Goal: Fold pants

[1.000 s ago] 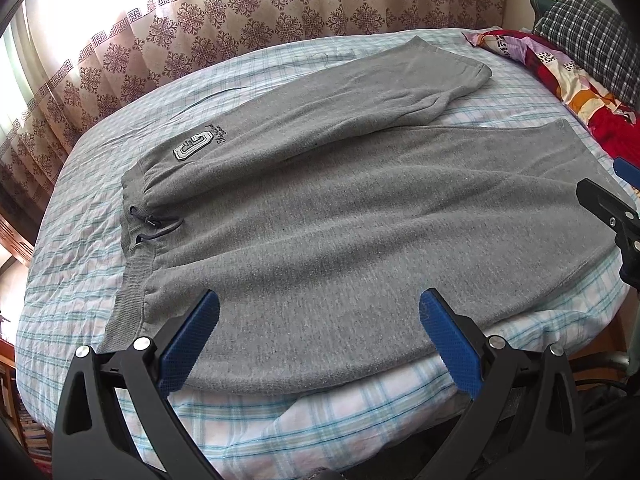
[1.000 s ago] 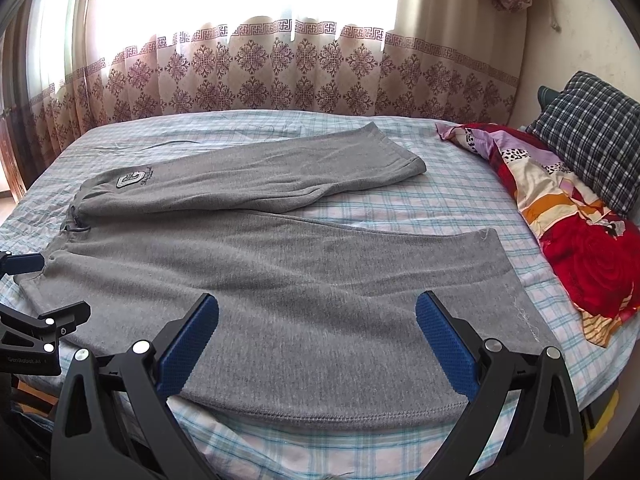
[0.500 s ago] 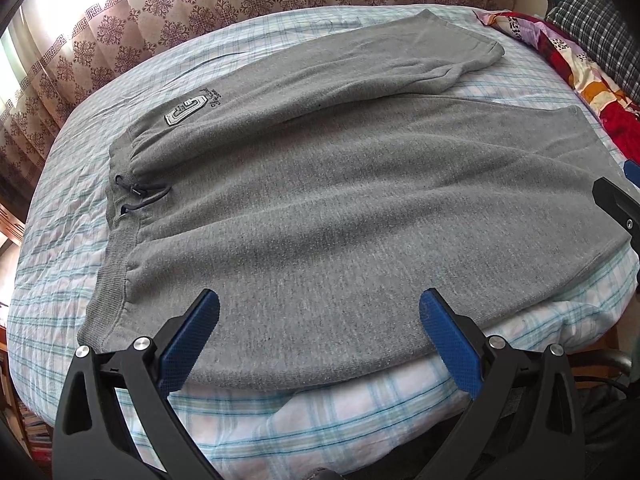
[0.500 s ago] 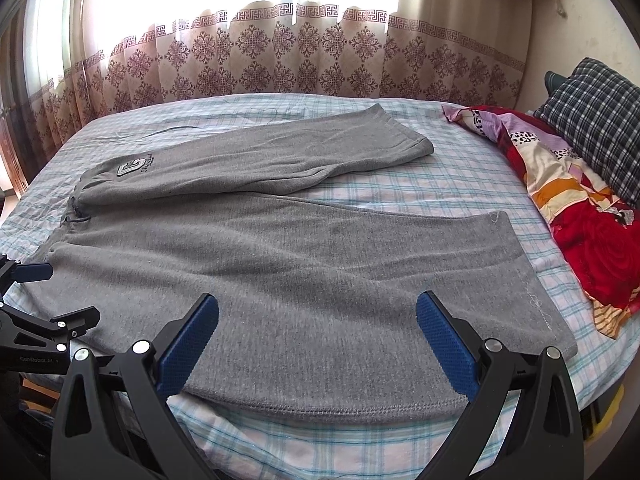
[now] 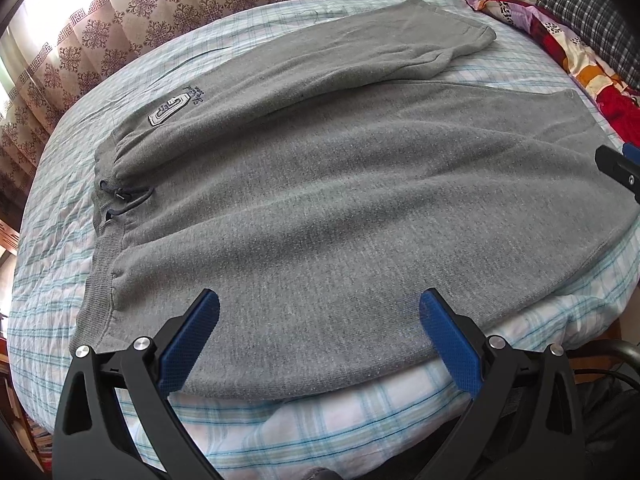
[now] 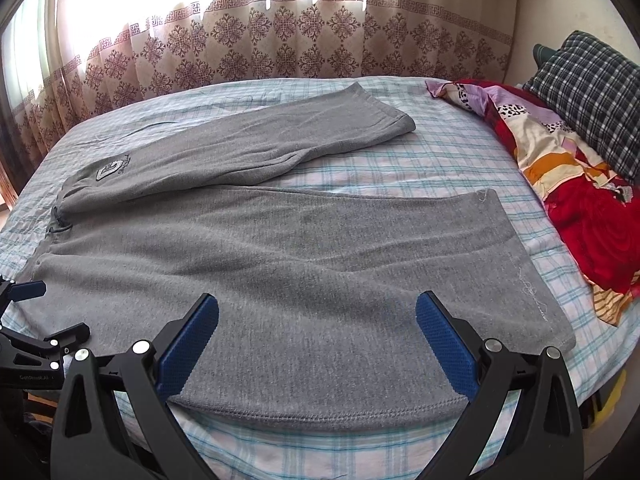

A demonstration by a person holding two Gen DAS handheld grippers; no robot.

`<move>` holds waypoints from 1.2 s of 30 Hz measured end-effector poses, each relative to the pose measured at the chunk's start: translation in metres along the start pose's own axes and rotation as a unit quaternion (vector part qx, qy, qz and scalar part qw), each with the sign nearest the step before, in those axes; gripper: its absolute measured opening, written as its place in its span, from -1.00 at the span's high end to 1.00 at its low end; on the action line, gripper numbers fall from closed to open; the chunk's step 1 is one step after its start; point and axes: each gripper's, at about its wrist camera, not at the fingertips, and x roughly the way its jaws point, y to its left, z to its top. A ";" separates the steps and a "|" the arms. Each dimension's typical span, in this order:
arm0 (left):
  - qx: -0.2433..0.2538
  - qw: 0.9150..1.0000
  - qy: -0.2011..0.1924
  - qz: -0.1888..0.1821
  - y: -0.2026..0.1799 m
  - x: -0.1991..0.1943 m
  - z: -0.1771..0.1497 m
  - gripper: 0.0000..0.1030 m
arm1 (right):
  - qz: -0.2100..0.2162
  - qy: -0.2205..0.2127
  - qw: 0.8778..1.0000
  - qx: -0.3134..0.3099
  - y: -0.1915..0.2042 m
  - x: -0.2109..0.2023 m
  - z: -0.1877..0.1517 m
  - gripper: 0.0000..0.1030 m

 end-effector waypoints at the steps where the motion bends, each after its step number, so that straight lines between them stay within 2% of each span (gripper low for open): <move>1: 0.004 1.000 0.001 0.000 -0.001 0.002 0.001 -0.96 | -0.009 -0.003 1.000 0.003 -0.010 0.002 0.006 -0.91; 7: 0.011 1.000 0.008 -0.003 -0.005 0.010 0.006 -0.96 | -0.066 0.001 0.998 0.015 -0.071 0.029 0.033 -0.91; 12: 0.015 1.000 0.013 -0.005 -0.009 0.017 0.010 -0.96 | -0.087 0.017 0.995 0.036 -0.118 0.059 0.050 -0.91; 19: 0.025 1.000 0.013 -0.009 -0.016 0.022 0.019 -0.96 | -0.086 0.048 0.994 0.052 -0.155 0.100 0.070 -0.91; 23: 0.025 0.999 0.016 -0.015 -0.019 0.026 0.024 -0.96 | -0.039 0.077 0.992 0.088 -0.182 0.120 0.077 -0.86; 27: 0.022 0.999 0.019 -0.020 -0.019 0.031 0.028 -0.96 | -0.008 0.103 0.987 0.121 -0.207 0.145 0.085 -0.66; 29: 0.020 0.999 0.021 -0.022 -0.020 0.034 0.031 -0.96 | 0.010 0.117 0.984 0.130 -0.213 0.158 0.085 -0.46; 31: 0.019 0.999 0.022 -0.024 -0.020 0.037 0.034 -0.96 | -0.003 0.122 0.985 0.120 -0.204 0.161 0.083 -0.30; 33: 0.017 0.999 0.025 -0.026 -0.020 0.040 0.036 -0.96 | -0.018 0.119 0.988 0.102 -0.198 0.161 0.085 0.11; 34: 0.015 0.999 0.028 -0.027 -0.020 0.042 0.036 -0.96 | -0.012 0.115 0.988 0.103 -0.197 0.159 0.086 0.48; 35: 0.014 0.999 0.031 -0.029 -0.019 0.043 0.036 -0.96 | -0.011 0.109 0.988 0.105 -0.196 0.156 0.087 0.67; 36: 0.012 0.999 0.033 -0.031 -0.019 0.044 0.035 -0.96 | -0.018 0.098 0.990 0.102 -0.194 0.152 0.089 0.77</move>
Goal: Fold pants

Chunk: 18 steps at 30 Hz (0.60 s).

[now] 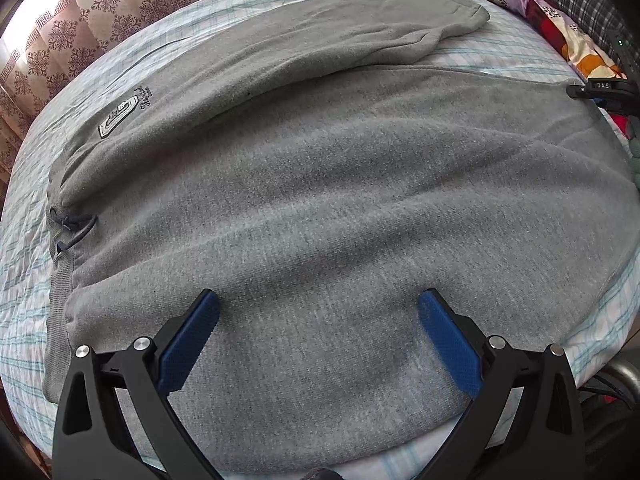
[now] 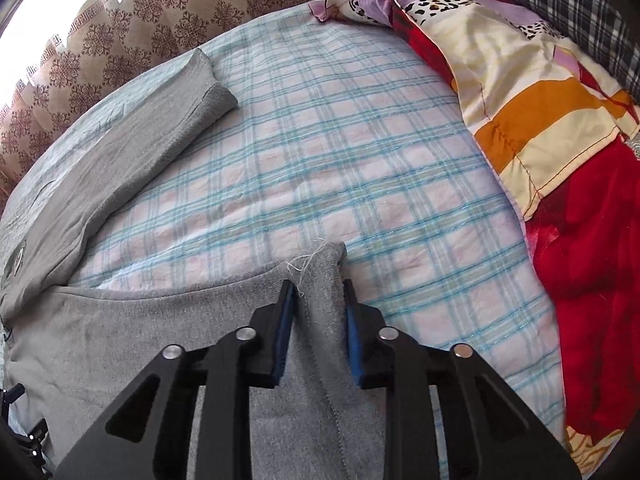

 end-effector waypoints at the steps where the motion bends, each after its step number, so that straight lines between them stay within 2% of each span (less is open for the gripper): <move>1: -0.002 1.000 0.002 -0.003 0.001 0.001 -0.001 -0.96 | -0.013 -0.017 1.000 -0.005 0.002 -0.006 0.002 0.81; 4: -0.012 1.000 0.007 -0.015 0.005 0.003 -0.006 -0.96 | -0.040 -0.057 0.998 -0.004 0.004 -0.015 0.010 0.83; 6: -0.017 1.000 0.010 -0.021 0.006 0.004 -0.008 -0.96 | -0.041 -0.049 0.998 0.008 -0.006 -0.009 0.017 0.83; 9: -0.015 1.000 0.010 -0.021 0.006 0.005 -0.008 -0.96 | -0.070 -0.025 0.997 -0.017 0.003 0.017 0.011 0.82; 12: -0.016 1.000 0.009 -0.021 0.006 0.005 -0.007 -0.96 | -0.086 -0.034 0.995 -0.023 0.007 0.019 0.009 0.71; 13: -0.015 1.000 0.010 -0.021 0.006 0.005 -0.007 -0.96 | -0.091 -0.035 0.995 -0.020 0.007 0.017 0.009 0.41; 14: -0.014 1.000 0.010 -0.022 0.006 0.005 -0.006 -0.96 | -0.102 -0.040 0.994 -0.019 -0.003 0.008 0.006 -0.06; 15: -0.013 1.000 0.010 -0.024 0.007 0.004 -0.006 -0.96 | -0.113 -0.050 0.992 -0.020 -0.004 0.002 0.005 -0.24; 16: -0.012 1.000 0.007 -0.024 0.008 0.001 -0.005 -0.96 | -0.121 -0.061 0.990 -0.025 -0.003 -0.006 0.004 -0.32; 18: -0.017 1.000 -0.005 -0.019 0.015 -0.007 -0.005 -0.96 | -0.131 -0.080 0.988 -0.035 0.002 -0.025 0.001 -0.32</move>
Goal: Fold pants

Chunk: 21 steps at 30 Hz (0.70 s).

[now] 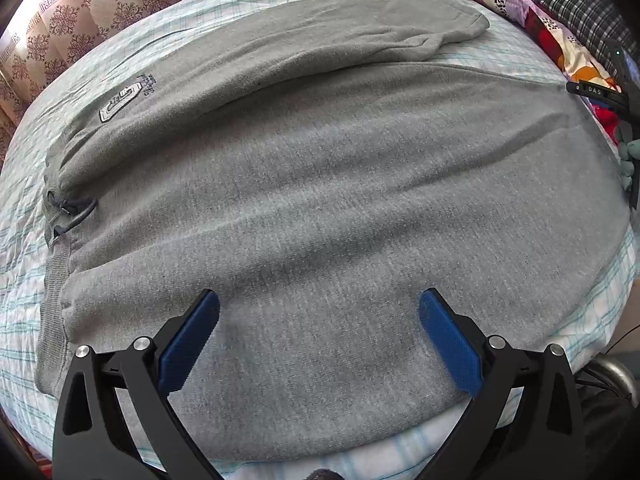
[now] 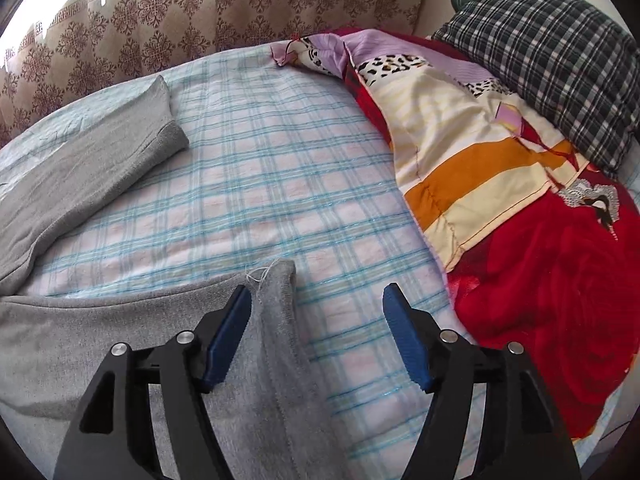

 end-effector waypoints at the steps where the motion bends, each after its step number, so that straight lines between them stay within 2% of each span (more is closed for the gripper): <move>1: -0.005 1.000 -0.005 0.002 0.004 -0.004 0.000 -0.96 | 0.004 -0.008 1.000 -0.002 0.000 -0.013 -0.003 -0.32; 6: -0.030 0.999 -0.009 0.020 0.028 -0.009 -0.004 -0.96 | 0.091 -0.018 0.995 -0.031 0.040 -0.064 -0.029 -0.40; 8: -0.033 0.999 0.002 0.028 0.036 -0.005 -0.009 -0.96 | 0.131 -0.006 0.990 -0.051 0.063 -0.074 -0.047 -0.44; 11: -0.029 0.999 0.013 0.023 0.042 -0.001 -0.021 -0.96 | 0.181 0.037 0.980 -0.070 0.093 -0.076 -0.073 -0.44; 13: -0.028 0.999 0.012 0.015 0.045 -0.002 -0.030 -0.96 | 0.188 0.061 0.976 -0.088 0.106 -0.073 -0.089 -0.44; 17: -0.032 0.999 0.005 0.000 0.052 -0.004 -0.045 -0.96 | 0.170 0.091 0.974 -0.117 0.121 -0.063 -0.120 -0.46; 21: -0.034 0.999 0.003 -0.008 0.056 -0.009 -0.047 -0.96 | 0.162 0.093 0.975 -0.117 0.122 -0.066 -0.119 -0.47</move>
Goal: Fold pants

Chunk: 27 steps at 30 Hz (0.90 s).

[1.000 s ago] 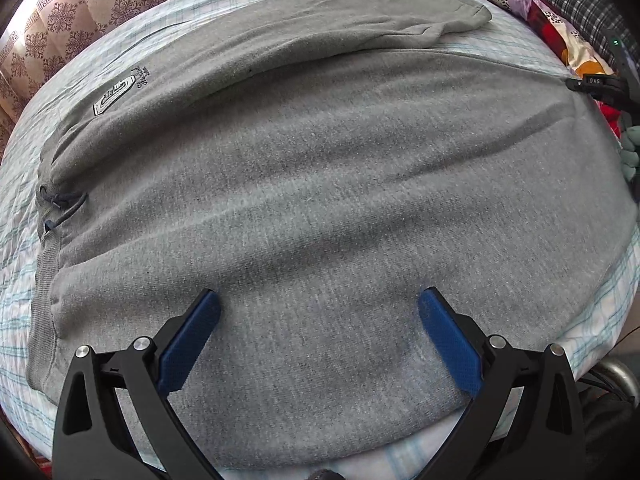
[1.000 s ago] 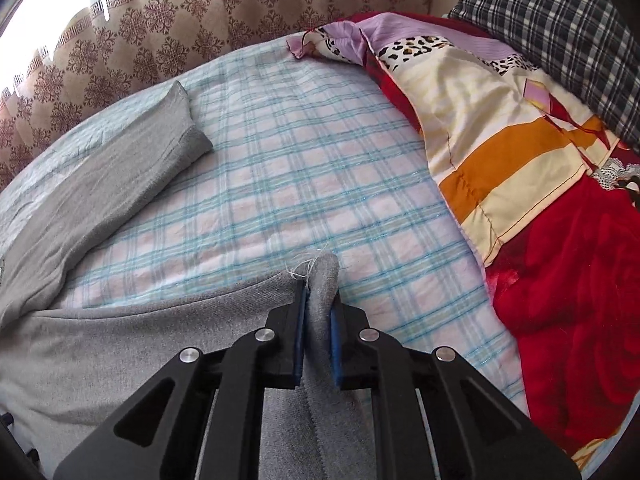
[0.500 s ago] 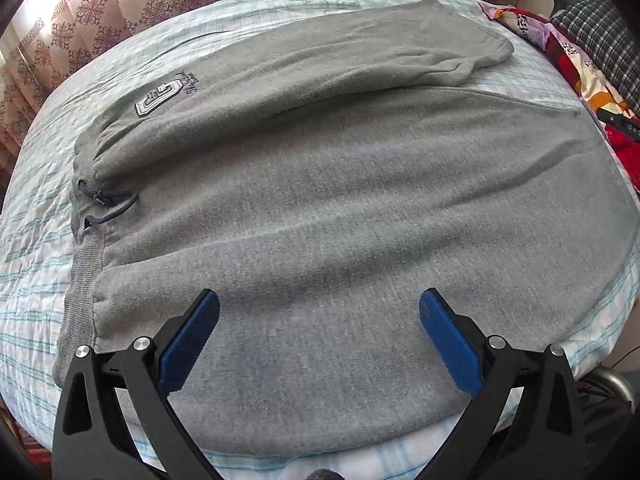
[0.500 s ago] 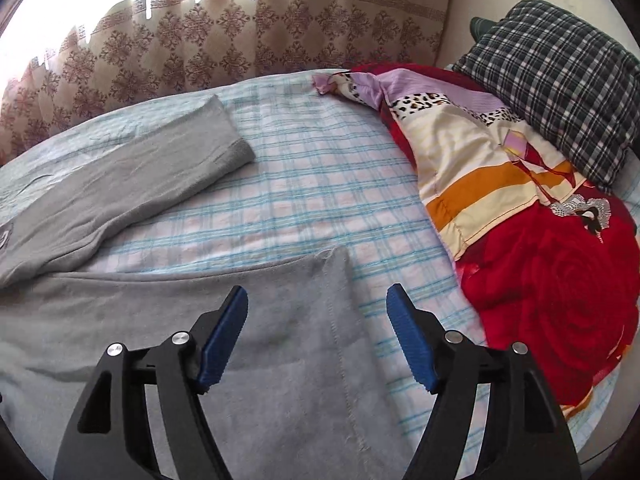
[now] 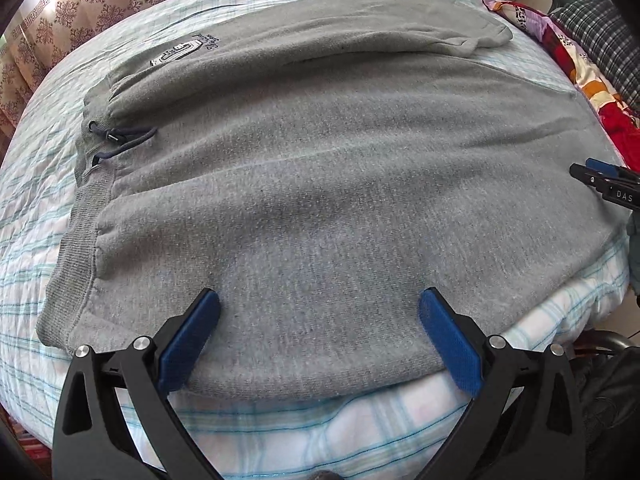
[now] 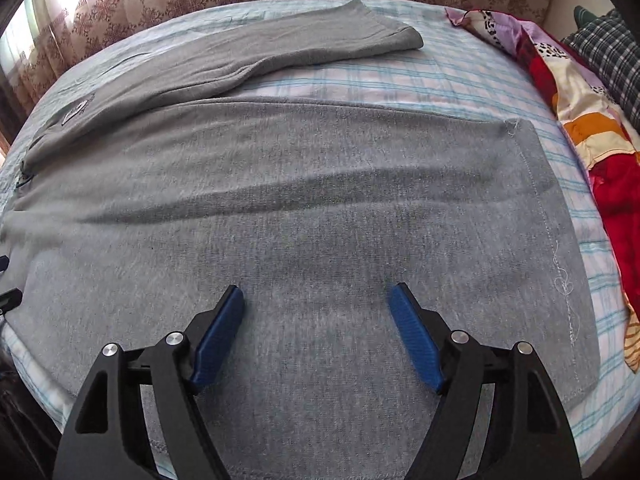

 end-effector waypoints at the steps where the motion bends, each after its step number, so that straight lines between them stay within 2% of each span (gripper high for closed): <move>1: -0.002 1.000 -0.001 0.002 0.002 -0.002 0.001 -0.96 | -0.002 0.001 1.000 0.004 0.001 -0.003 0.002 -0.47; 4: -0.010 1.000 -0.016 0.016 0.012 -0.013 0.006 -0.96 | 0.031 -0.012 0.999 0.008 0.013 -0.016 0.011 -0.47; 8: -0.031 0.998 -0.025 0.043 0.038 -0.016 0.014 -0.96 | 0.074 -0.027 0.997 -0.010 0.051 -0.028 0.027 -0.47; 13: -0.047 0.998 0.006 0.052 0.062 -0.002 0.011 -0.96 | 0.117 -0.008 0.991 -0.065 0.118 -0.016 0.038 -0.47; 17: -0.033 0.998 0.016 0.046 0.062 0.001 -0.003 -0.96 | 0.130 0.025 0.985 -0.111 0.160 0.000 0.025 -0.47; 21: -0.031 0.999 0.019 0.035 0.064 0.000 -0.007 -0.96 | 0.131 0.034 0.984 -0.113 0.160 0.007 0.011 -0.49; 24: -0.034 0.999 0.022 0.028 0.065 -0.001 -0.004 -0.96 | 0.149 0.048 0.982 -0.106 0.152 0.007 0.014 -0.49; 27: -0.033 0.999 0.015 0.029 0.066 -0.006 0.004 -0.96 | 0.148 0.047 0.983 -0.101 0.144 0.004 0.024 -0.49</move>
